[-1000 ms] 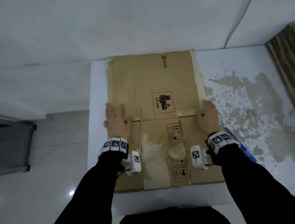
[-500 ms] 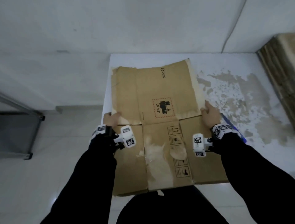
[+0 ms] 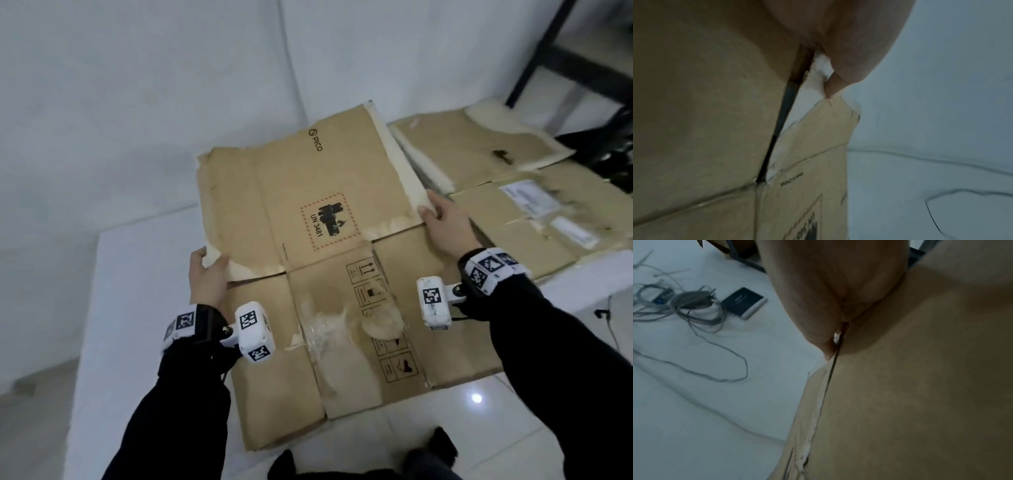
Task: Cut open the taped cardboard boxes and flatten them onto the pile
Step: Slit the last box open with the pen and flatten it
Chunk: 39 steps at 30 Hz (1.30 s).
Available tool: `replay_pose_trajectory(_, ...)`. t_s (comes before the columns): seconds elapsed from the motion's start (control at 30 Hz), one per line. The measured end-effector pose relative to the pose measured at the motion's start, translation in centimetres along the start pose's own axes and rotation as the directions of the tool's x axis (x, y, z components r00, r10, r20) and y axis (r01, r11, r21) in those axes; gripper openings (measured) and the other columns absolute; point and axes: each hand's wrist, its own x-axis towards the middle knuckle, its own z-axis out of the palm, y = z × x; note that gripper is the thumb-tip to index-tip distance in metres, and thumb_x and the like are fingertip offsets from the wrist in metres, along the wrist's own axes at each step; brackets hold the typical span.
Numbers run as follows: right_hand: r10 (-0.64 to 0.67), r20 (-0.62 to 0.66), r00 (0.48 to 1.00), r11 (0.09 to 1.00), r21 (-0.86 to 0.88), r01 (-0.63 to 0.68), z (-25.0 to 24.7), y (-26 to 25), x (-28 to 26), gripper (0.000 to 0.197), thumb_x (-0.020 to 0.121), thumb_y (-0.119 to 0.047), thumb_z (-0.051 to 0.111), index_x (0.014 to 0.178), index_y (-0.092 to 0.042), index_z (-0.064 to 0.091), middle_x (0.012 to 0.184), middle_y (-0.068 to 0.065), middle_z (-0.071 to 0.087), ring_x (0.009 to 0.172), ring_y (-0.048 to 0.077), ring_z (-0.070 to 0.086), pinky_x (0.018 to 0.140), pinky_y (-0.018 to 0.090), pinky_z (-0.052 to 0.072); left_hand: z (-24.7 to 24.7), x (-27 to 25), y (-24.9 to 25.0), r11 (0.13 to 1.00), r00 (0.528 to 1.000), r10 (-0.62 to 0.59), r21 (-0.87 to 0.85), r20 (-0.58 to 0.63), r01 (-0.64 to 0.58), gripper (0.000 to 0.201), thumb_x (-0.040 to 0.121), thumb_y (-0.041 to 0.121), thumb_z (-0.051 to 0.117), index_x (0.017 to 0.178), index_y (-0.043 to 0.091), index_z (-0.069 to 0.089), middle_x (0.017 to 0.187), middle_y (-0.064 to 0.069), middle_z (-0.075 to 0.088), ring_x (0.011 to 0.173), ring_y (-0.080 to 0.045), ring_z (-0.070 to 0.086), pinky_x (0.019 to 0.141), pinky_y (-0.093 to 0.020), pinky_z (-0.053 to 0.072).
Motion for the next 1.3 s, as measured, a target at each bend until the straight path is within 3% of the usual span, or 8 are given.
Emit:
replay_pose_trajectory(0.23,0.007,-0.063,0.998,1.0,0.002,-0.007,-16.8,9.7,9.8,0.038,0.098,-0.015,0.046,0.134,-0.002,0.048,0.124,0.017,0.059,0.116,0.026,0.054,0.083,0.014,0.034,21.8,-3.8,3.1,0.996,0.995,0.077,-0.043,0.059,-0.074,0.031,0.093,0.018,0.057,0.121,0.02,0.044,0.115,-0.009,0.061,0.102,-0.026,0.061,0.095,-0.047,0.05)
replay_pose_trajectory(0.47,0.008,-0.128,0.992,0.987,-0.156,-0.028,-28.9,18.5,21.0,0.033,0.095,-0.02,0.051,0.125,-0.006,0.057,0.117,0.021,0.062,0.11,0.037,0.055,0.095,0.041,0.042,40.4,-6.1,3.7,1.0,0.995,0.006,0.006,0.104,-0.006,0.038,0.095,0.019,0.055,0.131,0.015,0.044,0.103,-0.006,0.06,0.088,-0.023,0.06,0.091,-0.045,0.051)
replay_pose_trajectory(0.6,0.101,-0.053,0.993,0.965,-0.237,-0.111,-30.8,23.1,25.8,0.04,0.092,-0.021,0.057,0.13,-0.009,0.055,0.118,0.022,0.062,0.112,0.036,0.055,0.095,0.039,0.041,47.5,-5.5,2.9,0.987,0.995,-0.013,0.159,0.101,-0.004,0.04,0.097,0.019,0.049,0.136,0.013,0.043,0.117,-0.003,0.055,0.099,-0.023,0.056,0.081,-0.023,0.043)
replay_pose_trajectory(0.73,0.079,0.106,0.991,0.938,-0.343,-0.038,-30.4,26.6,26.3,0.041,0.093,-0.015,0.056,0.133,-0.005,0.051,0.121,0.018,0.058,0.115,0.035,0.053,0.088,0.032,0.038,50.9,-5.1,1.8,0.964,1.0,0.011,0.267,0.003,-0.011,0.051,0.095,0.014,0.051,0.143,0.008,0.035,0.136,-0.014,0.051,0.123,-0.027,0.05,0.089,-0.023,0.036)
replay_pose_trajectory(0.8,0.104,0.13,0.986,0.924,-0.38,-0.047,-29.6,28.5,25.3,0.048,0.094,-0.016,0.053,0.14,-0.009,0.042,0.138,0.02,0.046,0.128,0.034,0.041,0.101,0.034,0.032,51.0,-5.4,0.7,0.936,0.998,0.06,0.348,-0.001,-0.056,0.065,0.093,0.011,0.056,0.149,0.005,0.024,0.145,-0.019,0.041,0.132,-0.028,0.042,0.099,-0.024,0.031)
replay_pose_trajectory(0.97,0.369,0.386,0.846,0.801,-0.594,-0.078,-28.1,32.6,21.3,0.097,0.069,-0.081,0.038,0.146,-0.045,-0.009,0.156,0.001,-0.023,0.143,0.029,-0.019,0.112,0.058,0.0,50.1,-8.7,-2.2,0.753,0.963,-0.031,0.64,0.268,-0.154,0.099,0.085,0.044,0.066,0.153,0.024,-0.002,0.159,-0.008,0.008,0.145,-0.026,0.016,0.115,-0.043,0.021)
replay_pose_trajectory(1.1,0.321,0.435,0.841,0.83,-0.558,-0.027,-27.5,33.4,22.9,0.095,0.069,-0.081,0.032,0.144,-0.046,-0.016,0.154,0.0,-0.03,0.14,0.03,-0.028,0.113,0.057,-0.007,51.3,-9.3,-2.9,0.778,0.953,-0.091,0.618,0.29,-0.114,0.111,0.082,0.043,0.068,0.15,0.022,-0.017,0.159,-0.001,-0.018,0.147,-0.015,-0.008,0.117,-0.038,0.006)
replay_pose_trajectory(1.3,0.236,0.468,0.852,0.901,-0.433,-0.011,-27.5,34.0,25.9,0.095,0.076,-0.073,0.051,0.148,-0.041,-0.001,0.158,-0.002,-0.017,0.144,0.031,-0.015,0.113,0.057,0.001,51.5,-7.8,-1.9,0.77,0.974,-0.069,0.632,0.216,-0.085,0.121,0.071,0.053,0.074,0.152,0.021,-0.01,0.16,-0.006,0.005,0.146,-0.024,0.012,0.117,-0.042,0.018)
